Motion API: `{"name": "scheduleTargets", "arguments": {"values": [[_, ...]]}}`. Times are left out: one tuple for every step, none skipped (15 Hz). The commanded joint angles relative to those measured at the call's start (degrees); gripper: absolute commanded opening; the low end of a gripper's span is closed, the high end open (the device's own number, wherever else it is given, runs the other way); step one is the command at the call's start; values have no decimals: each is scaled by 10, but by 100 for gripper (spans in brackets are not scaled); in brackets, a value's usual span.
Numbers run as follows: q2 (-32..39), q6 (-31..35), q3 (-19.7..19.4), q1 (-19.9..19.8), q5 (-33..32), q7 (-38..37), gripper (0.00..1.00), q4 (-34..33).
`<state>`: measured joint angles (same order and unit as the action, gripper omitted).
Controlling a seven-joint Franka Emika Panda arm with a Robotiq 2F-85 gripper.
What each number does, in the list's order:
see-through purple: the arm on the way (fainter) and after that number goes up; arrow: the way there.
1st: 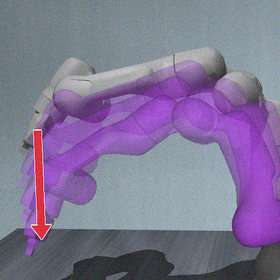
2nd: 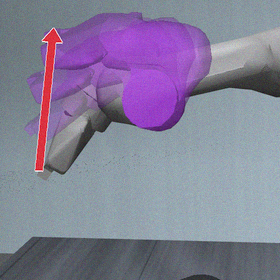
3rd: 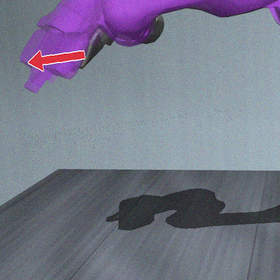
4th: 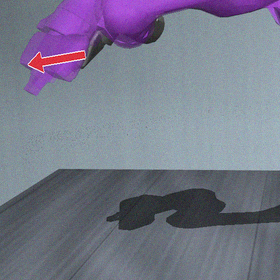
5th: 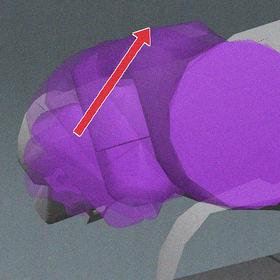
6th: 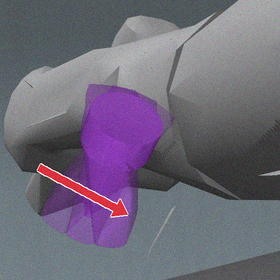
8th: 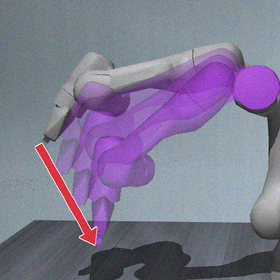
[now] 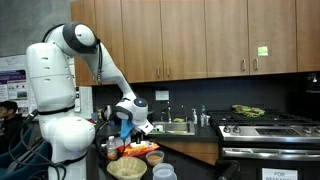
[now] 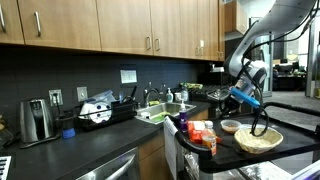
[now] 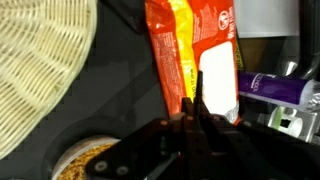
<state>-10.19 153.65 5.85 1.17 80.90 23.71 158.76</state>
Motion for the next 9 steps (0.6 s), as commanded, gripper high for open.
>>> {"name": "scheduleTargets", "arguments": {"values": [[-27,-46,0,3,50,32,1,7],[-26,-54,0,2,57,33,1,8],[-22,-68,-2,2,71,37,1,7],[-16,-81,-4,1,80,37,1,5],[-7,-93,-6,0,95,40,1,1],[-2,-102,-7,0,106,40,1,1],[2,-110,-12,3,114,37,1,1],[5,-117,-13,2,121,32,1,1],[9,-123,-13,1,125,26,1,1]]}}
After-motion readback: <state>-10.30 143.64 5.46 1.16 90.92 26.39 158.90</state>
